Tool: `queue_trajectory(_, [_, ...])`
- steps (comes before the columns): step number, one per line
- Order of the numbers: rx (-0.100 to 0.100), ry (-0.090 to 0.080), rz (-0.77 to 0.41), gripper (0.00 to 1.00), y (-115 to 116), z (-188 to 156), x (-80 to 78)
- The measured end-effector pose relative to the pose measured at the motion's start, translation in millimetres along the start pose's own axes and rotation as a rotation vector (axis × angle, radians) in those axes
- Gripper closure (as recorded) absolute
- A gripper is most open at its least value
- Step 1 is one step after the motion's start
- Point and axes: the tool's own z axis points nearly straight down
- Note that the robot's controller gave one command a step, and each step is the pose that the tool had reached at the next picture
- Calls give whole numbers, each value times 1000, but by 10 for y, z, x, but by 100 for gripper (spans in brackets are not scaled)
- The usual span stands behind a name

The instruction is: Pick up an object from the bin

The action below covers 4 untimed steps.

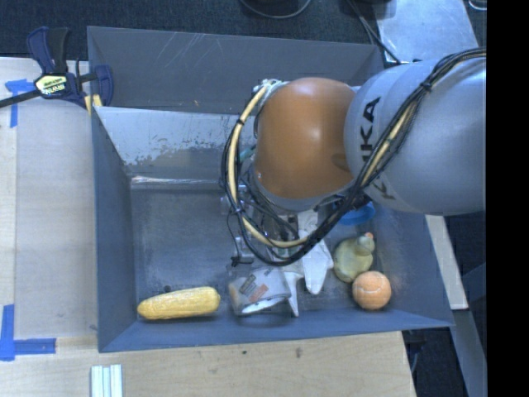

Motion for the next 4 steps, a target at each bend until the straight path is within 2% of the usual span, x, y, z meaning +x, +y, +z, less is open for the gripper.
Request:
queue_trajectory(1, [0, -6, -47, 0, 32, 156, 47])
queue_trajectory(2, [0, -4, -260, 0, 340, 679, 139])
queue_trajectory(3, [-4, -8, -210, 0, 246, 1102, 245])
queue_trajectory(4, [-2, -7, -1, 100, 193, 1218, 268])
